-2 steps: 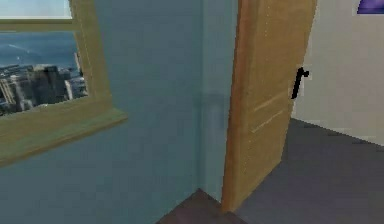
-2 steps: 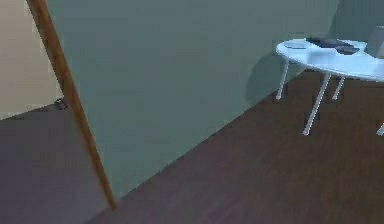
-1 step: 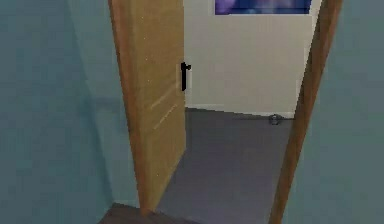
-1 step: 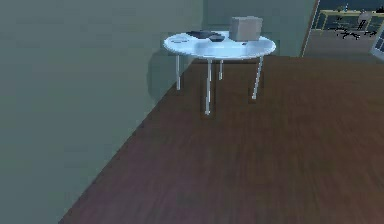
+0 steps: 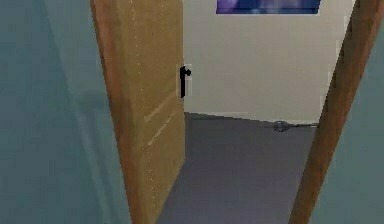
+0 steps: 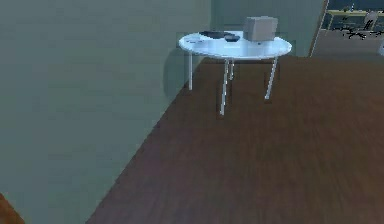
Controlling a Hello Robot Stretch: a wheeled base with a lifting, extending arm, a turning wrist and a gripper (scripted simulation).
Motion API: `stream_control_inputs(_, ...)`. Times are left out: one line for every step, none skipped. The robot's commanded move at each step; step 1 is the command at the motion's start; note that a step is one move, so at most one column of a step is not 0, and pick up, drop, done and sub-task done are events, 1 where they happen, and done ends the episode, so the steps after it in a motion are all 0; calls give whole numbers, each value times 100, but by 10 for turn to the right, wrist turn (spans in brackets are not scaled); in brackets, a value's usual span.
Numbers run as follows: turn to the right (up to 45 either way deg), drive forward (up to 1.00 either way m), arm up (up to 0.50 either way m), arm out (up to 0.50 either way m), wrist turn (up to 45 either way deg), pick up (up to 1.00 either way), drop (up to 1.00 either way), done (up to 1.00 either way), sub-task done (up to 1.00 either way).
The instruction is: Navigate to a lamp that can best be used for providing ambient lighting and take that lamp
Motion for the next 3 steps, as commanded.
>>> stream_control_inputs(60,0,0,0,0,0,0,0,0)
stream_control_inputs(0,100,0,0,0,0,0,0,0)
stream_control_inputs(120,0,0,0,0,0,0,0,0)
